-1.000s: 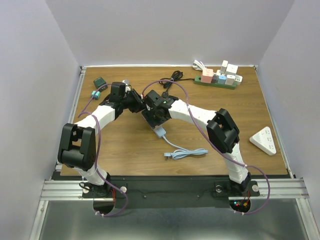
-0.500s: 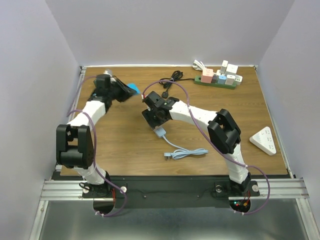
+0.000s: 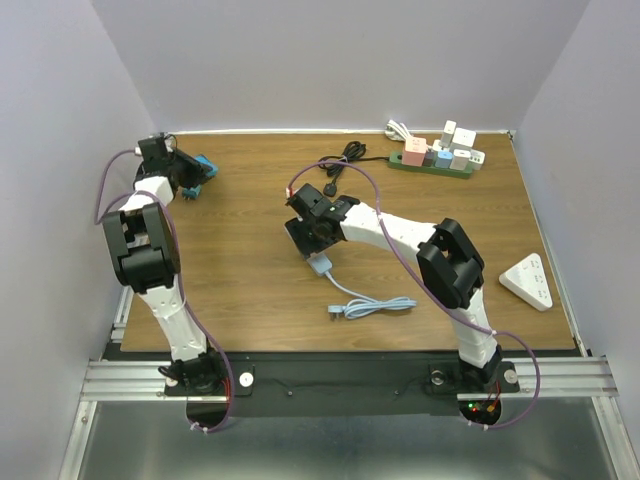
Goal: Pull the plug off the socket
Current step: Place the plug at the center of the board, then remove the plug from the socket, then place the plug at the center of the board.
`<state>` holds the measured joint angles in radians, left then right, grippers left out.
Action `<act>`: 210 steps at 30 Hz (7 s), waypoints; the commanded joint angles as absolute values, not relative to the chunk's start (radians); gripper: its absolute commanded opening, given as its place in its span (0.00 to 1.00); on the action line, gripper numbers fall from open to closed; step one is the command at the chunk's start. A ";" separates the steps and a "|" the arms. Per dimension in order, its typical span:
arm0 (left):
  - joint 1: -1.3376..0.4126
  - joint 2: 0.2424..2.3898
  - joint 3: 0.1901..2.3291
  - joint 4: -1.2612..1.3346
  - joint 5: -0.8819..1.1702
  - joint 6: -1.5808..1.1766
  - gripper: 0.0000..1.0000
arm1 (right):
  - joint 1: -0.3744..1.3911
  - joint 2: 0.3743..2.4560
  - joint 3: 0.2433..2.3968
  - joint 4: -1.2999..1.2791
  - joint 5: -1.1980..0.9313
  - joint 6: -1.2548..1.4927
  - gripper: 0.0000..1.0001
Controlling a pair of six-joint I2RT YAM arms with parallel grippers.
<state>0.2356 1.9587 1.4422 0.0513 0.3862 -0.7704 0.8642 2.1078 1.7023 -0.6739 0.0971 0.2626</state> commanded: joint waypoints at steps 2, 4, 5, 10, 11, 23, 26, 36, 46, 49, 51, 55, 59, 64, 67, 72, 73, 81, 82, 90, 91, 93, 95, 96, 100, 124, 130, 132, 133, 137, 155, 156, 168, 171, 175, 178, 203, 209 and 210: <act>0.267 1.996 1.497 0.009 0.410 -0.718 0.00 | 0.865 2.160 1.675 -0.934 0.086 0.330 0.01; 0.270 2.008 1.509 0.002 0.408 -0.701 0.00 | 0.864 2.164 1.684 -0.934 0.084 0.331 0.00; 0.270 2.014 1.514 0.002 0.407 -0.696 0.13 | 0.864 2.164 1.690 -0.934 0.083 0.330 0.00; 0.272 1.999 1.508 -0.052 0.408 -0.663 0.68 | 0.864 2.174 1.715 -0.936 0.077 0.313 0.00; 0.272 1.982 1.502 -0.061 0.411 -0.657 0.79 | 0.864 2.177 1.717 -0.937 0.078 0.311 0.01; 0.098 1.620 1.132 -0.051 0.397 -0.554 0.84 | 0.864 2.169 1.740 -0.939 0.081 0.301 0.00; -0.049 1.559 1.033 -0.006 0.442 -0.558 0.66 | 0.861 2.151 1.709 -0.939 0.098 0.305 0.00; -0.325 1.623 0.925 0.074 0.437 -0.617 0.25 | 0.813 2.014 1.514 -0.936 0.296 0.624 0.04; -0.402 1.649 0.939 0.055 0.397 -0.630 0.23 | 0.828 1.947 1.463 -0.792 0.179 0.597 0.83; -0.403 1.652 0.943 0.043 0.385 -0.629 0.23 | 0.828 1.953 1.473 -0.781 0.187 0.568 0.81; -0.405 1.652 0.946 0.037 0.382 -0.627 0.23 | 0.828 1.967 1.486 -0.782 0.192 0.548 0.81; -0.405 1.643 0.956 0.025 0.368 -0.624 0.37 | 0.827 1.934 1.480 -0.781 0.190 0.525 0.81; -0.408 1.647 0.969 0.018 0.357 -0.621 0.65 | 0.825 1.898 1.473 -0.781 0.187 0.494 0.83; -0.411 1.663 0.971 0.038 0.379 -0.632 0.74 | 0.802 1.888 1.468 -0.776 0.111 0.485 0.83; -0.413 1.651 0.963 0.052 0.385 -0.655 0.74 | 0.802 1.836 1.444 -0.727 0.005 0.456 0.83; -0.413 1.605 0.957 0.035 0.341 -0.686 0.73 | 0.802 1.740 1.416 -0.690 -0.120 0.417 0.83; -0.413 1.598 0.960 0.019 0.331 -0.687 0.73 | 0.802 1.729 1.414 -0.690 -0.123 0.416 0.82; -0.413 1.540 0.979 0.018 0.285 -0.684 0.64 | 0.802 1.683 1.411 -0.725 -0.025 0.460 0.79; -0.413 1.548 1.004 0.018 0.294 -0.675 0.62 | 0.802 1.707 1.426 -0.739 -0.006 0.457 0.80; -0.413 1.695 1.144 0.139 0.444 -0.630 0.00 | 0.802 1.767 1.540 -0.782 0.126 0.451 0.80; -0.413 1.713 1.156 0.158 0.471 -0.630 0.00 | 0.802 1.770 1.548 -0.782 0.126 0.453 0.79; -0.413 1.764 1.172 0.207 0.562 -0.646 0.00 | 0.802 1.775 1.563 -0.787 0.144 0.465 0.77; -0.413 1.804 1.181 0.274 0.613 -0.661 0.00 | 0.802 1.779 1.571 -0.793 0.178 0.477 0.74; -0.413 1.842 1.181 0.287 0.653 -0.658 0.00 | 0.802 1.784 1.580 -0.802 0.181 0.485 0.71; -0.413 1.887 1.103 0.322 0.709 -0.653 0.00 | 0.802 1.804 1.601 -0.831 0.207 0.506 0.70; -0.413 1.815 0.859 0.270 0.502 -0.575 0.00 | 0.815 1.917 1.672 -0.859 0.081 0.440 0.81; -0.413 1.845 0.839 0.284 0.496 -0.580 0.00 | 0.818 2.003 1.675 -0.858 0.116 0.416 0.84; -0.413 1.844 0.831 0.284 0.488 -0.578 0.00 | 0.818 2.019 1.677 -0.848 0.139 0.420 0.81; -0.413 1.845 0.828 0.276 0.476 -0.578 0.00 | 0.819 2.016 1.680 -0.836 0.162 0.426 0.75; -0.417 1.864 0.822 0.233 0.437 -0.578 0.00 | 0.818 2.019 1.700 -0.821 0.180 0.436 0.32; -0.509 1.965 0.696 0.287 0.331 -0.575 0.00 | 0.818 1.851 1.744 -0.871 0.247 0.442 0.00; -0.508 1.968 0.693 0.290 0.333 -0.578 0.00 | 0.818 1.862 1.709 -0.858 0.241 0.439 0.00; -0.509 1.944 0.666 0.313 0.333 -0.597 0.00 | 0.818 1.933 1.583 -0.721 0.124 0.423 0.00; -0.509 1.939 0.660 0.313 0.331 -0.597 0.00 | 0.818 1.875 1.629 -0.742 0.155 0.416 0.00; -0.509 1.934 0.650 0.319 0.327 -0.598 0.00 | 0.818 1.769 1.651 -0.767 0.207 0.428 0.00; -0.509 1.945 0.653 0.325 0.328 -0.598 0.00 | 0.816 1.759 1.637 -0.784 0.219 0.431 0.00; -0.508 1.723 0.718 0.224 0.292 -0.649 0.00 | 0.812 1.724 1.502 -0.742 0.368 0.492 0.00; -0.499 1.592 0.845 0.072 0.192 -0.653 0.03 | 0.792 1.853 1.592 -0.739 0.359 0.470 0.00; -0.496 1.563 0.880 0.048 0.175 -0.655 0.14 | 0.790 1.882 1.614 -0.739 0.341 0.463 0.00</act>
